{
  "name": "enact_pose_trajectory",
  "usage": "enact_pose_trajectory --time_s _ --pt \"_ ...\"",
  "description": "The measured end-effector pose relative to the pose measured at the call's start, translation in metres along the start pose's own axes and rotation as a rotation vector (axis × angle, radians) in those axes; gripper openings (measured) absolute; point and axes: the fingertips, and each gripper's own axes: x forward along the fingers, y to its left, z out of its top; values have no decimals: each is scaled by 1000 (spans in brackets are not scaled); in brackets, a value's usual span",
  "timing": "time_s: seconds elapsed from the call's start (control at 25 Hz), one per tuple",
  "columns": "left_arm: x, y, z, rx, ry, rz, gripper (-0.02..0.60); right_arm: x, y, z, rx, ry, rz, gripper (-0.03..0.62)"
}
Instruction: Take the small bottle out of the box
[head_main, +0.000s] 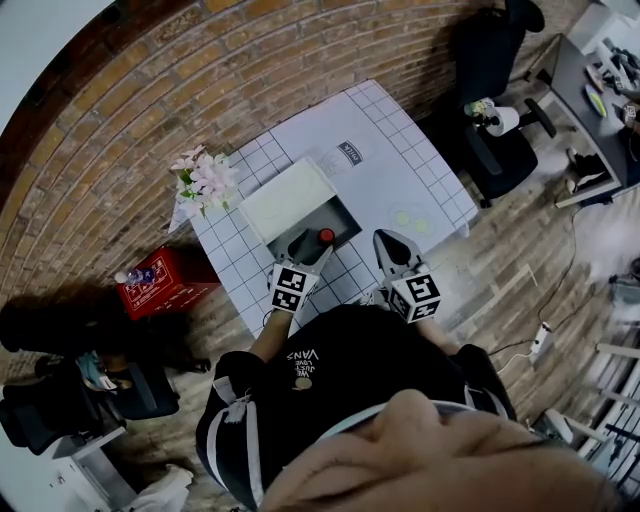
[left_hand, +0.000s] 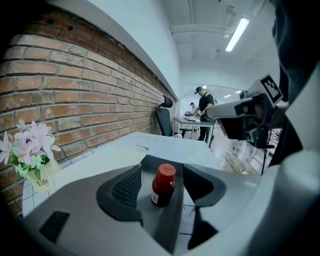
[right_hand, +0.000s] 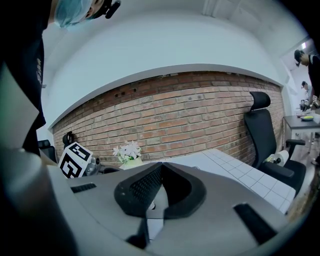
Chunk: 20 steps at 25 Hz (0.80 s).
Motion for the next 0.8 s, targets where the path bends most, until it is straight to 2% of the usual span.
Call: enact_pose_trajectory --time_s 0.56,0.8 --pt "27 4 -22 -44 125 64 262 6 -20 -3 13 29 23 -5" --pt "38 2 -22 -16 172 65 262 8 -28 -9 25 40 37 -5"
